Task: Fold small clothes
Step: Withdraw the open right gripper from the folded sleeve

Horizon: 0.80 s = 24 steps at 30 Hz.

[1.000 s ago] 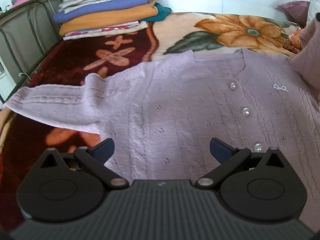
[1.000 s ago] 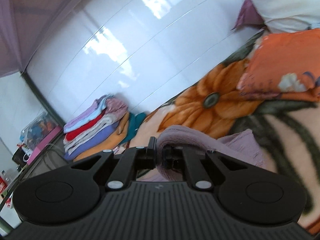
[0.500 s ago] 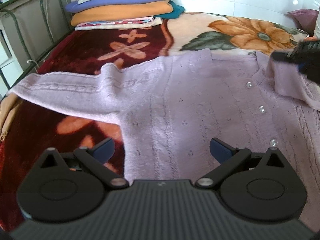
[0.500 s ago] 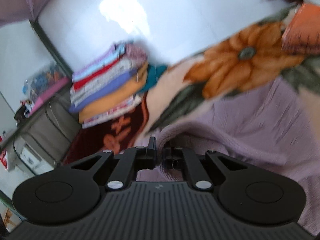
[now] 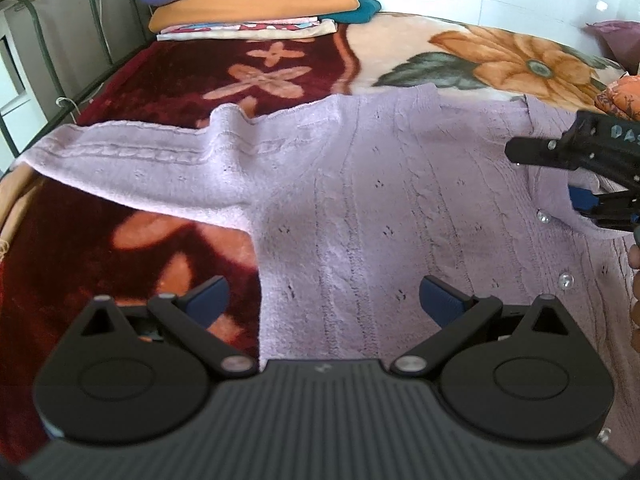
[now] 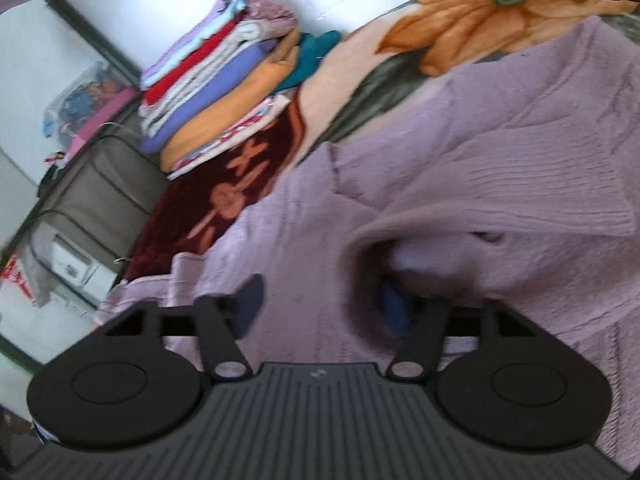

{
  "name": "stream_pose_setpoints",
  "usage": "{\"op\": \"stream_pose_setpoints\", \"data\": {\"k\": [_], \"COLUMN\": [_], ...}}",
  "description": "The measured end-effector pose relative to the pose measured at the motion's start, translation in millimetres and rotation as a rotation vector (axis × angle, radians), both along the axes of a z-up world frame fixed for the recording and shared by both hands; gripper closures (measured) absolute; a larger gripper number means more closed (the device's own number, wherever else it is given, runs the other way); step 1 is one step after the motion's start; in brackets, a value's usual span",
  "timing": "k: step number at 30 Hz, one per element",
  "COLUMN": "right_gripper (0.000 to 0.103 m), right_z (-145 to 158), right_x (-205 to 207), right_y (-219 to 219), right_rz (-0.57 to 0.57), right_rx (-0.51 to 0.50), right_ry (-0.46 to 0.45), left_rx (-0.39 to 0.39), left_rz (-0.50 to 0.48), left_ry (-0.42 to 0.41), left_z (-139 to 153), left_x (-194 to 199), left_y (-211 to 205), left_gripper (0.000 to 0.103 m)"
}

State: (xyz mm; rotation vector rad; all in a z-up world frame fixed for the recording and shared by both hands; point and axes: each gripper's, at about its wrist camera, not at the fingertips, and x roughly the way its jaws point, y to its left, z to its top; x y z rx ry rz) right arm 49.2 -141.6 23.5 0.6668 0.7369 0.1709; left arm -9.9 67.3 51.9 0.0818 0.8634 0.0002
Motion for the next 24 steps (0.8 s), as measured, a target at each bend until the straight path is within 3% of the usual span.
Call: {"op": "stream_pose_setpoints", "data": {"k": [8, 15, 24], "right_gripper": [0.018, 0.018, 0.018], "right_z": [27, 51, 45], "right_x": [-24, -60, -96], "right_y": [-2, -26, -100], "right_rz": [0.005, -0.002, -0.183], "right_rx": [-0.016, -0.214, -0.296], "right_ry": [-0.002, -0.015, 0.059], "left_rx": [0.004, 0.022, -0.059], "left_rz": [-0.013, 0.020, 0.048], "left_ry": [-0.009, -0.003, 0.017], "left_z": [3, 9, 14], "left_x": [0, 0, 5], "left_y": [-4, -10, -11], "left_gripper": [0.000, 0.000, 0.000]}}
